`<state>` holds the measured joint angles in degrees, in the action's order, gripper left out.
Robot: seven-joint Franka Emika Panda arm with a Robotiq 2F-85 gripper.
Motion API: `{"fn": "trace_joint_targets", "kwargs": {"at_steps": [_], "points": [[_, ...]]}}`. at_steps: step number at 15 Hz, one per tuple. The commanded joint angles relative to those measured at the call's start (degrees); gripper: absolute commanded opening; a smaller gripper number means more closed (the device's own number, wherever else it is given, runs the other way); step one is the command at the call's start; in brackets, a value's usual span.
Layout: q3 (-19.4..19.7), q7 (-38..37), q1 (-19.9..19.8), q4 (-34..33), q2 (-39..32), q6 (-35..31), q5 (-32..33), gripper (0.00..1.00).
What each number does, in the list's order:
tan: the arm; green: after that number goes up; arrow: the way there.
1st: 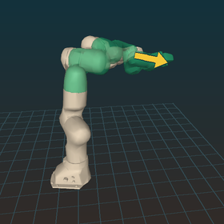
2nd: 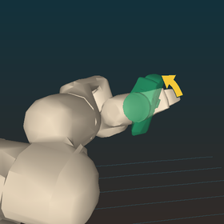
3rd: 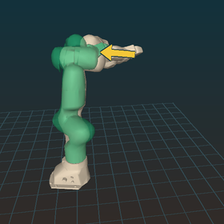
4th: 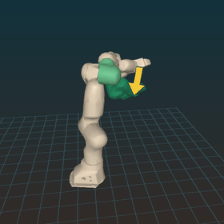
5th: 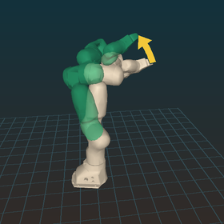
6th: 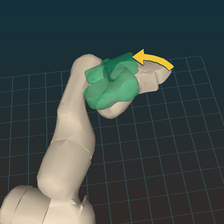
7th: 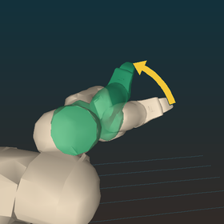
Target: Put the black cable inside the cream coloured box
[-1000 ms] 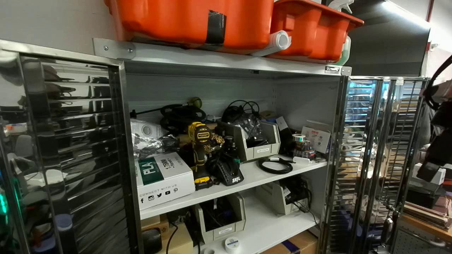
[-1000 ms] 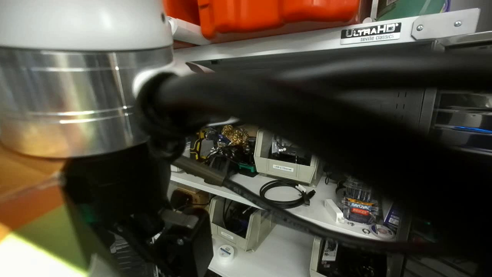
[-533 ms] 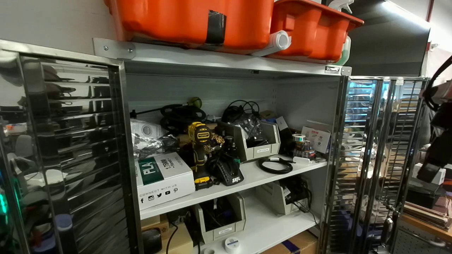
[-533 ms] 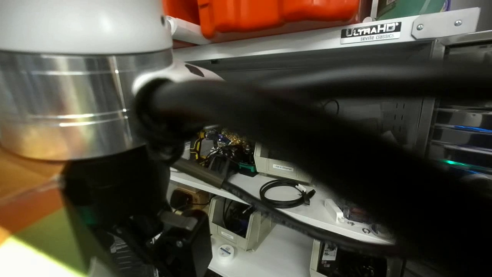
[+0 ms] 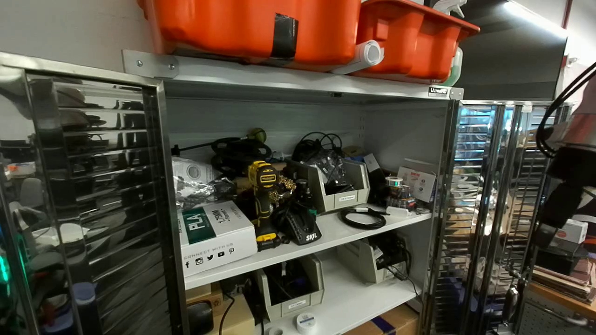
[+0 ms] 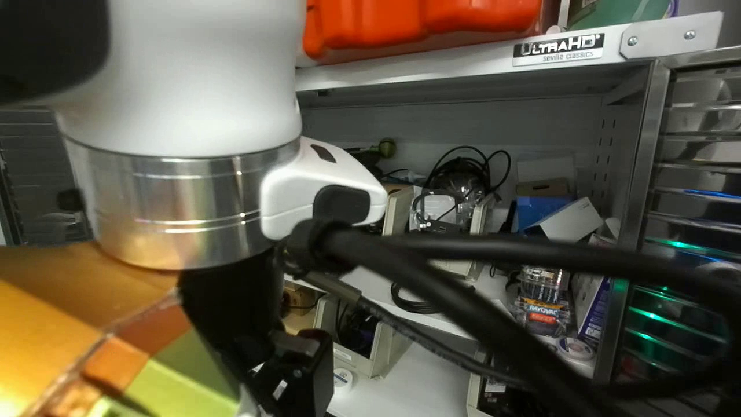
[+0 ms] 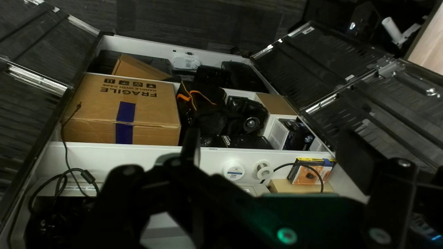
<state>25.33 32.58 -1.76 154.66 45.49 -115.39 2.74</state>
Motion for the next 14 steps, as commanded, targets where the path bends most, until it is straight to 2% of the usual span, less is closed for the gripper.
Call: {"fn": "trace_joint_targets", "kwargs": {"at_steps": [1,5,8,14], "points": [[-1.34,0.56,1.47,-3.5,-6.23,-2.92,-2.78,1.0],[-2.27,0.76,2.45,-6.9,-12.9,-6.67,-4.29,1.0],[-2.34,1.12,2.61,-9.18,-18.48,-12.99,-5.88,1.0],[-2.5,1.11,3.98,-17.46,-32.76,-22.6,-16.62,1.0]]}}
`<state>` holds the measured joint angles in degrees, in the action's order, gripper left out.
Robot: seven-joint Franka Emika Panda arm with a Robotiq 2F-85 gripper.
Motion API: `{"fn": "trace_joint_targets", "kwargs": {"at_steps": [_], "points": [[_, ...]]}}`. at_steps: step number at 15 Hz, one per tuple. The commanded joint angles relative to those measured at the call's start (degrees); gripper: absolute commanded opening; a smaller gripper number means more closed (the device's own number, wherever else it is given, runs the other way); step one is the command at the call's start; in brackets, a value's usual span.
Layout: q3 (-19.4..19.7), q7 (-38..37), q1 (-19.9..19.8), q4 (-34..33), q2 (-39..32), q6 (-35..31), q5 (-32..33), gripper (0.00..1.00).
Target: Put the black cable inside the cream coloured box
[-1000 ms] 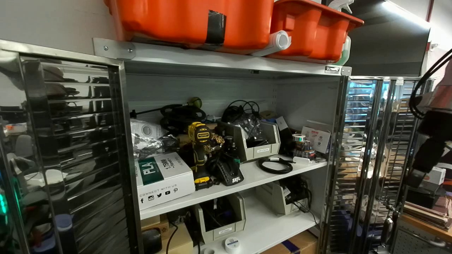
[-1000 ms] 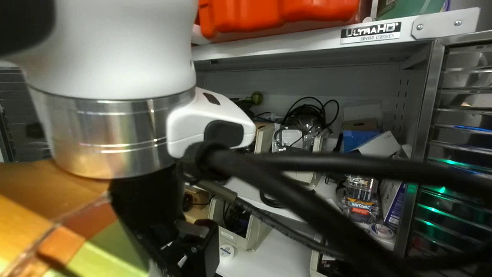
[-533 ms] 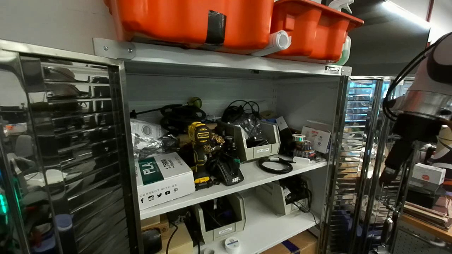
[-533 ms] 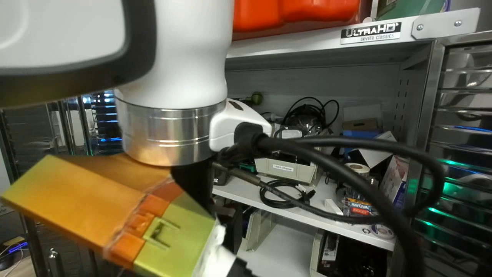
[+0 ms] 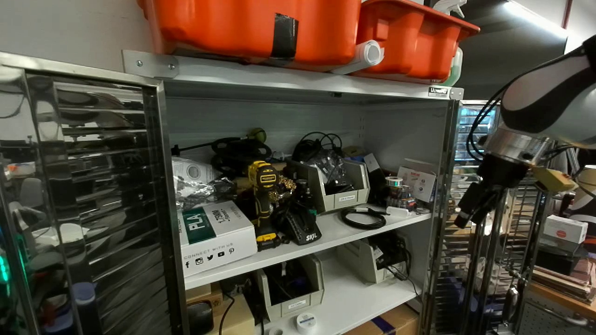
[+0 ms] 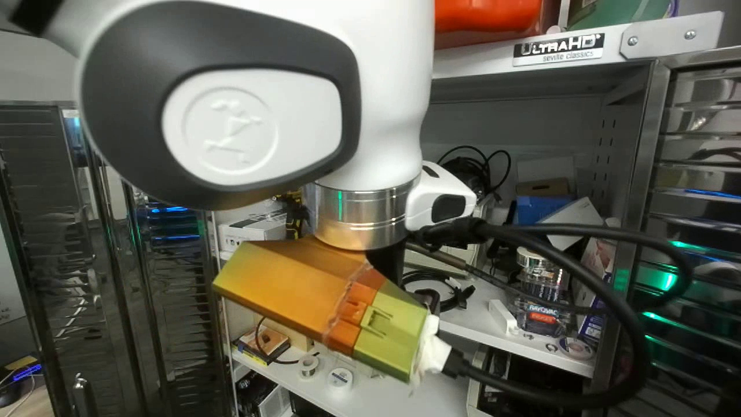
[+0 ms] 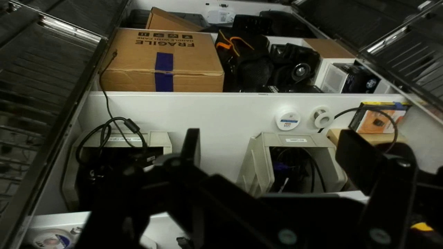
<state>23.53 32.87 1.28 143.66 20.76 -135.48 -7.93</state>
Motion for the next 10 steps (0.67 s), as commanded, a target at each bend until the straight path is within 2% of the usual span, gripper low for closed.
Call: {"fn": "trace_joint_targets", "kwargs": {"at_steps": [1,5,10], "points": [[-1.09,1.15,1.07,-8.23,-10.25,-2.73,-8.21,1.0],[-5.02,-0.25,-0.6,-16.83,-19.17,-1.47,-14.72,1.0],[-10.78,-8.87,-4.69,-28.7,-29.27,-0.35,-13.29,1.0]]}}
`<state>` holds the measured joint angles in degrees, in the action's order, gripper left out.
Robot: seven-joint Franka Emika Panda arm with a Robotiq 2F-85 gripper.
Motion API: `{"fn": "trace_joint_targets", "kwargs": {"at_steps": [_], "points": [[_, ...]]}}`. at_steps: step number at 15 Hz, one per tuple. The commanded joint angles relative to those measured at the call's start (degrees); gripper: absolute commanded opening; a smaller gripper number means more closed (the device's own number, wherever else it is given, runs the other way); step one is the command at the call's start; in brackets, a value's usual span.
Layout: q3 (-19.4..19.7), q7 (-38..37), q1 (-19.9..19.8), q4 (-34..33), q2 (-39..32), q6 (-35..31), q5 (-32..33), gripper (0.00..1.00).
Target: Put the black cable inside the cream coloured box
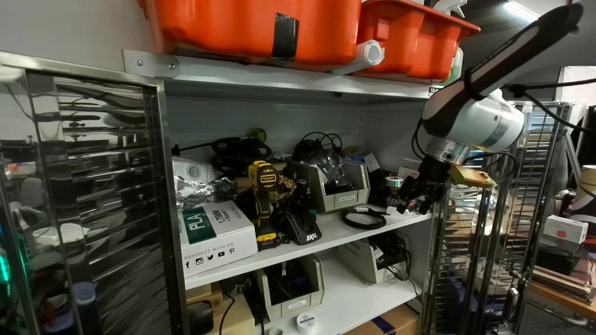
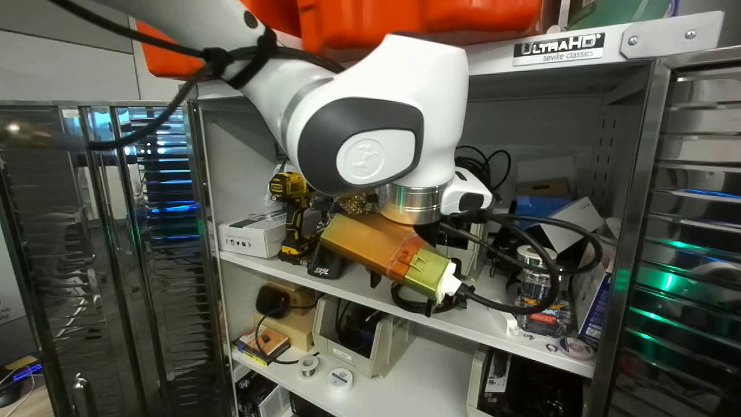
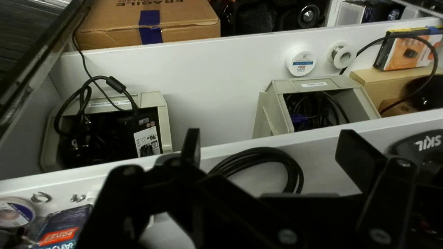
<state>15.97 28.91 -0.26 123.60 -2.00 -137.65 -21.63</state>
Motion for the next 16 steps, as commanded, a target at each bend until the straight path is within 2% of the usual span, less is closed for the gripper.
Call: {"fn": "trace_joint_targets", "kwargs": {"at_steps": [1,5,8,16], "points": [[-4.04,-7.54,-3.97,-10.65,-8.22,1.83,1.4,1.0],[-5.9,-17.73,-6.14,-17.61,-13.78,1.91,5.19,1.0],[-7.05,-22.74,-7.12,-22.2,-16.8,3.85,6.11,1.0],[-8.27,-33.18,-6.51,-28.86,-21.94,10.69,9.96,1.0]]}}
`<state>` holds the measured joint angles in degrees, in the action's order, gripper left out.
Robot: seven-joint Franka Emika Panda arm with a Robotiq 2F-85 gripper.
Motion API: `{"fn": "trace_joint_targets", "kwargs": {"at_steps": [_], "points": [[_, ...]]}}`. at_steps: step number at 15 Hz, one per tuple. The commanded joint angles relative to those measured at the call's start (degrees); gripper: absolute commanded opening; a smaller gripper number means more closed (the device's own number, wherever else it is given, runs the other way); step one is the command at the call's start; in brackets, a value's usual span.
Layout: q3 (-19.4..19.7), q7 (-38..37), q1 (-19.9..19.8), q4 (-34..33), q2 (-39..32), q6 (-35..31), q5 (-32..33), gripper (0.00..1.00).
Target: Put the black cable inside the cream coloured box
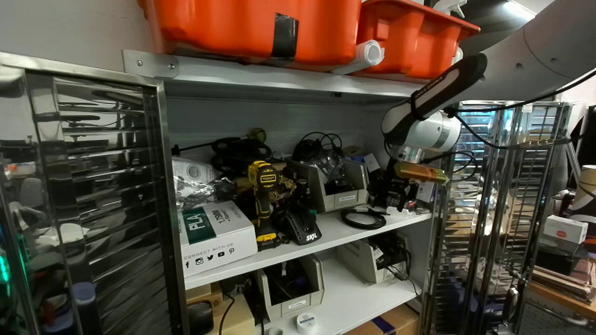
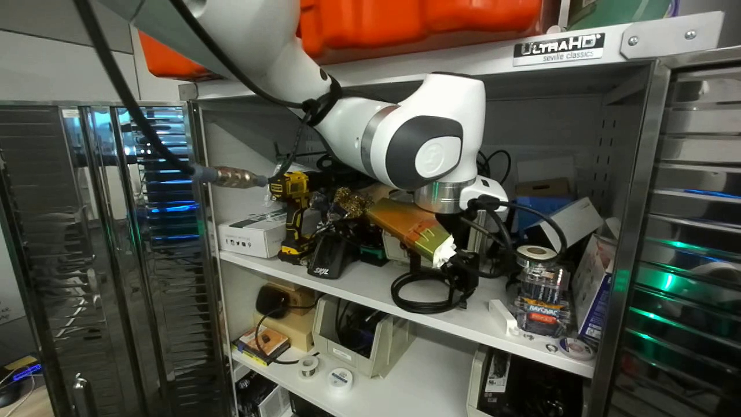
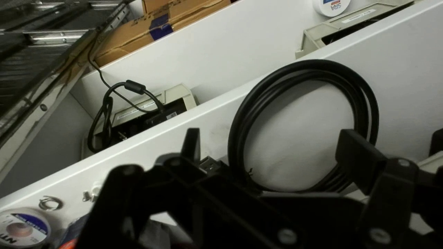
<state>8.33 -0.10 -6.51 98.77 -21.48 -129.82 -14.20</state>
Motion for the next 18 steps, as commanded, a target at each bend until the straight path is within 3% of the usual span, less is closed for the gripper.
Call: {"fn": "trace_joint_targets", "kwargs": {"at_steps": [1,8,17,18], "points": [[-0.75,-4.86,-0.28,-4.34,-2.83,3.43,2.94,1.0],[-0.6,-8.16,0.22,-4.31,-5.19,5.42,7.46,1.0],[-2.17,-6.72,0.24,-3.94,-6.25,1.55,6.85,1.0],[-2.22,-6.8,0.33,-3.9,-6.28,1.06,6.98,0.84]]}}
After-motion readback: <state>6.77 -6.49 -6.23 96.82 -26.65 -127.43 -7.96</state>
